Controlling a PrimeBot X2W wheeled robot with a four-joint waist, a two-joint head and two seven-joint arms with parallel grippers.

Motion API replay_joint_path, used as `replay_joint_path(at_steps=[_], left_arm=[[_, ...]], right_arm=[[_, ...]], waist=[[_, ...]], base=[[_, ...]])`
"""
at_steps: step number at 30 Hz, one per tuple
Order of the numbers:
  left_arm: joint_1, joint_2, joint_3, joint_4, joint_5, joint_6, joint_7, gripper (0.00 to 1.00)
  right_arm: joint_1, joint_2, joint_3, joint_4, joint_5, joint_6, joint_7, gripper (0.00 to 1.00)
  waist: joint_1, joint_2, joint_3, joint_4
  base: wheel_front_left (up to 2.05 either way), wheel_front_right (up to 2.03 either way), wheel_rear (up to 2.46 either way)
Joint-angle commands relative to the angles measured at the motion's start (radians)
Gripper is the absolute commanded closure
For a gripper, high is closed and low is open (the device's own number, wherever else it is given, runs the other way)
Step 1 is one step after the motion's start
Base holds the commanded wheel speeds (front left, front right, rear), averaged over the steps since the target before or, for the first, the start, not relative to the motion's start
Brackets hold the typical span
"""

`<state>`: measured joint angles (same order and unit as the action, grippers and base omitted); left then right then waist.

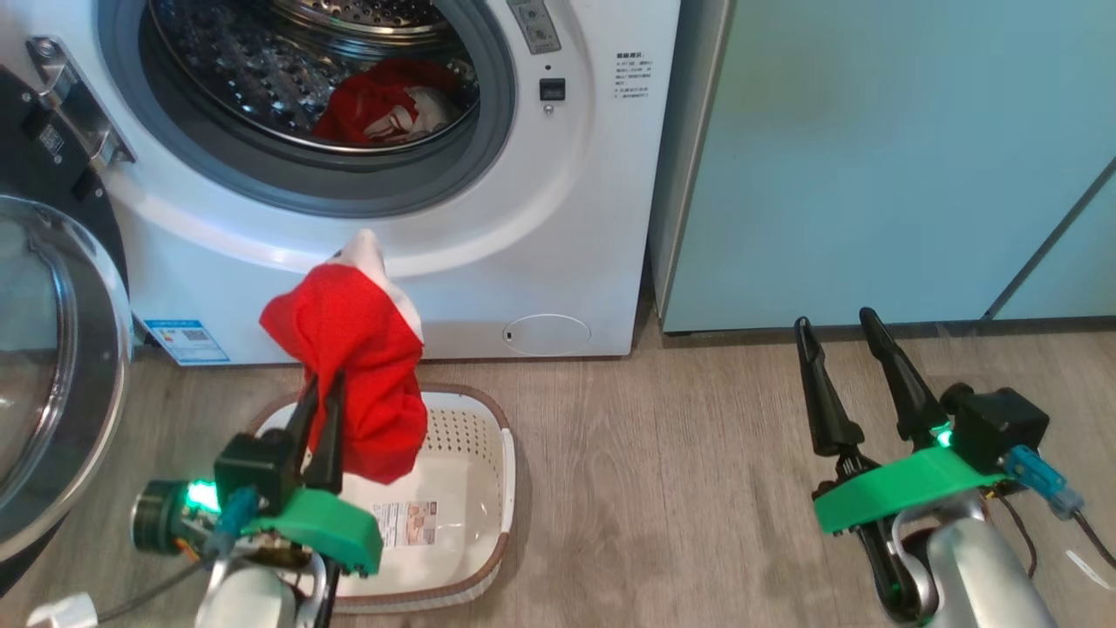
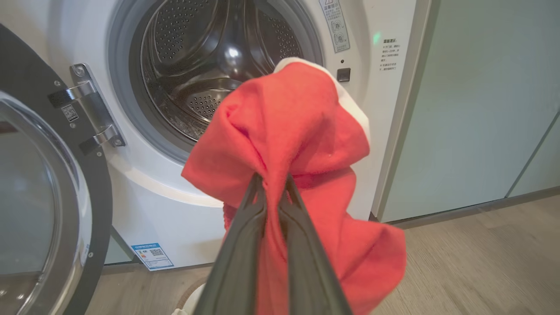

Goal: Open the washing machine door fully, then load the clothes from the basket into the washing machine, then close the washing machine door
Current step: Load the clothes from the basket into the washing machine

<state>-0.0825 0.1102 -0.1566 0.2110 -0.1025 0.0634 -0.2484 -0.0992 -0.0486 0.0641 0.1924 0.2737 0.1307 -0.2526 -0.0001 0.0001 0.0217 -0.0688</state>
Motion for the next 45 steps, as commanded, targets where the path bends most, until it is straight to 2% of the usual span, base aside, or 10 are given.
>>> replay_joint_path(at_steps=[1,10,23,30,37,45], left_arm=[[-0.026,0.000,0.042,-0.040,0.008,-0.004,-0.013,1.00],[0.004,-0.033,0.072,-0.054,0.017,-0.032,-0.013,1.00],[-0.001,-0.052,0.101,-0.087,0.033,-0.058,-0.013,1.00],[-0.064,-0.044,0.119,-0.096,0.048,-0.088,-0.013,1.00],[-0.250,-0.012,0.179,-0.091,0.038,-0.122,-0.013,1.00],[-0.535,0.069,0.284,-0.054,0.019,-0.147,-0.013,1.00]], right_arm=[[-0.013,-0.002,0.018,-0.033,-0.004,0.000,-0.009,0.00],[-0.011,-0.002,0.011,-0.035,-0.007,0.000,-0.009,0.00],[-0.012,-0.002,0.015,-0.045,-0.003,0.000,-0.009,0.00],[-0.040,-0.002,0.018,-0.061,-0.009,0.000,-0.009,0.00],[-0.100,-0.002,0.019,-0.089,-0.010,0.000,-0.009,0.00],[-0.151,-0.002,0.027,-0.107,-0.002,0.000,-0.009,0.00]], waist=[[0.0001,-0.0001,-0.001,0.001],[0.0001,-0.0001,-0.008,0.006],[0.0001,-0.0001,0.023,-0.004],[0.0001,-0.0001,0.123,-0.021],[0.0001,-0.0001,0.303,-0.058],[0.0001,-0.0001,0.485,-0.109]], base=[[0.00,0.00,0.00],[0.00,0.00,0.00],[0.00,0.00,0.00],[0.00,0.00,0.00],[0.00,0.00,0.00],[0.00,0.00,0.00]])
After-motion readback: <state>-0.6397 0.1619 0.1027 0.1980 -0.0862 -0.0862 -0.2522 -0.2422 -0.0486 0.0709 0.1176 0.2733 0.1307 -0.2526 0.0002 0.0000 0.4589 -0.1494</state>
